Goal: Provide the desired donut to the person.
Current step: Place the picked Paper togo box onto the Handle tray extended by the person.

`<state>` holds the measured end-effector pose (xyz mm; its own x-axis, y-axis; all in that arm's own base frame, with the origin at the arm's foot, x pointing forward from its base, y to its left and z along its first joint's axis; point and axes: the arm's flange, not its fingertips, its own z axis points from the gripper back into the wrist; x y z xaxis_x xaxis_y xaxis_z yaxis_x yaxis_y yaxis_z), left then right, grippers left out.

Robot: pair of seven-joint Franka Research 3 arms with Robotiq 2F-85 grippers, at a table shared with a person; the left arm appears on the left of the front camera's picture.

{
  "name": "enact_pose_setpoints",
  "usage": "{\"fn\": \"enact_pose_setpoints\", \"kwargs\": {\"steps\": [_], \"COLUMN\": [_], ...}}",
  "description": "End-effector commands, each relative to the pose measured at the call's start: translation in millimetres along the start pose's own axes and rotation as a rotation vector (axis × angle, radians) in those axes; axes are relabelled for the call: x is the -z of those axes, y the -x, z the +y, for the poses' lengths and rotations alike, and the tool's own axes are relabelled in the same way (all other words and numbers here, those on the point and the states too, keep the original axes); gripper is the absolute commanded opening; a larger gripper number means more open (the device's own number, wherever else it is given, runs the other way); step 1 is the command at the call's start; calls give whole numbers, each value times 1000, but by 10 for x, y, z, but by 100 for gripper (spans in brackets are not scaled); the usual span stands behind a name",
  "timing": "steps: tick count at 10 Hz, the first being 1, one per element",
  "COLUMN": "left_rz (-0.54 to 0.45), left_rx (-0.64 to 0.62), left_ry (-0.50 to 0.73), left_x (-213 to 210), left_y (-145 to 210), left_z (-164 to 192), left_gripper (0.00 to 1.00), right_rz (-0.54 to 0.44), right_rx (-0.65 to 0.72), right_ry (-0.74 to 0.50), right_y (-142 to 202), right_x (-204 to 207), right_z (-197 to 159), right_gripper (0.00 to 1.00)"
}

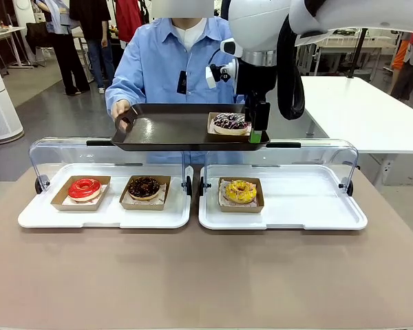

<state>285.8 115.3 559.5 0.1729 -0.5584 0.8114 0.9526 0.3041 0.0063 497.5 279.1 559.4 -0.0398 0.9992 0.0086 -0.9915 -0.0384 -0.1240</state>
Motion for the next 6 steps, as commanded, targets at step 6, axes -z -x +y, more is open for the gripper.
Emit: {"fn": "enact_pose_setpoints", "kwargs": {"steps": [6], "left_rz": [-17], "left_rx": [11], "left_ry": [2], "left_x": [-14], "left_y": [0], "left_z": [5], "left_gripper": [100], "right_rz": [-62], "right_rx": [109], "right_ry": [113], "right_y": [1292], "right_x": [-336], "right_z": [765], "right_gripper": [100]}}
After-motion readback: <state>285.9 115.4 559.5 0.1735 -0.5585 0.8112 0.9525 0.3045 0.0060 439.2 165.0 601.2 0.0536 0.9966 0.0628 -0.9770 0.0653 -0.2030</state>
